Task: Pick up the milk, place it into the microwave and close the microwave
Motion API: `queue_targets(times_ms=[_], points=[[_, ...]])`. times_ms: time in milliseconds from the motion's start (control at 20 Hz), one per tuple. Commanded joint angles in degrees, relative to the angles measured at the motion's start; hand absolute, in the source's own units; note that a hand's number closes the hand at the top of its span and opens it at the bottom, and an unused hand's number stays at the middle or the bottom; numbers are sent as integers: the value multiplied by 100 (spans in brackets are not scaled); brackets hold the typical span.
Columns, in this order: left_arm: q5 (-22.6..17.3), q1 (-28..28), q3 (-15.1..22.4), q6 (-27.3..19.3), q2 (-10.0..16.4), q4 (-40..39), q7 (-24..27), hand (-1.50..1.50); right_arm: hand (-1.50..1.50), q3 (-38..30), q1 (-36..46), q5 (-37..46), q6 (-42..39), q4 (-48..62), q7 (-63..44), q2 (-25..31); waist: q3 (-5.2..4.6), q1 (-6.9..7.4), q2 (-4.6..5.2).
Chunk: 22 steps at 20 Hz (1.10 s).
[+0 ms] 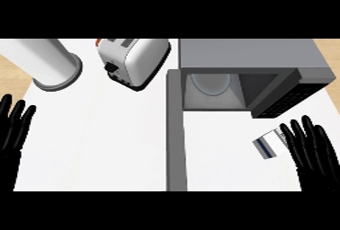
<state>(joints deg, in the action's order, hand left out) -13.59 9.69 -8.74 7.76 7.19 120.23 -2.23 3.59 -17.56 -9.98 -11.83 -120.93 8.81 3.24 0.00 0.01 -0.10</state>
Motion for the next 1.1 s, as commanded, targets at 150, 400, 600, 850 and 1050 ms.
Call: queue_targets(times_ms=[150,400,600,850,1050], points=[[233,699,137,341,-353,-142,737,-150,-150,-121,-166,822,337,562,821,-243,-1,10,6],[-69,1427,47,613,-355,705,530,-150,-150,-531,170,1077,844,596,600,-230,0,44,0],[-87,1037,-184,714,-289,152,658,-150,-150,-819,575,1116,947,1429,990,-205,0,21,10],[-403,959,-574,934,-142,228,464,-150,-150,-797,558,1075,868,1613,1037,-217,0,11,7],[-101,1243,-290,864,-416,625,457,-150,-150,-1505,996,817,857,2557,1454,82,1,20,9]])
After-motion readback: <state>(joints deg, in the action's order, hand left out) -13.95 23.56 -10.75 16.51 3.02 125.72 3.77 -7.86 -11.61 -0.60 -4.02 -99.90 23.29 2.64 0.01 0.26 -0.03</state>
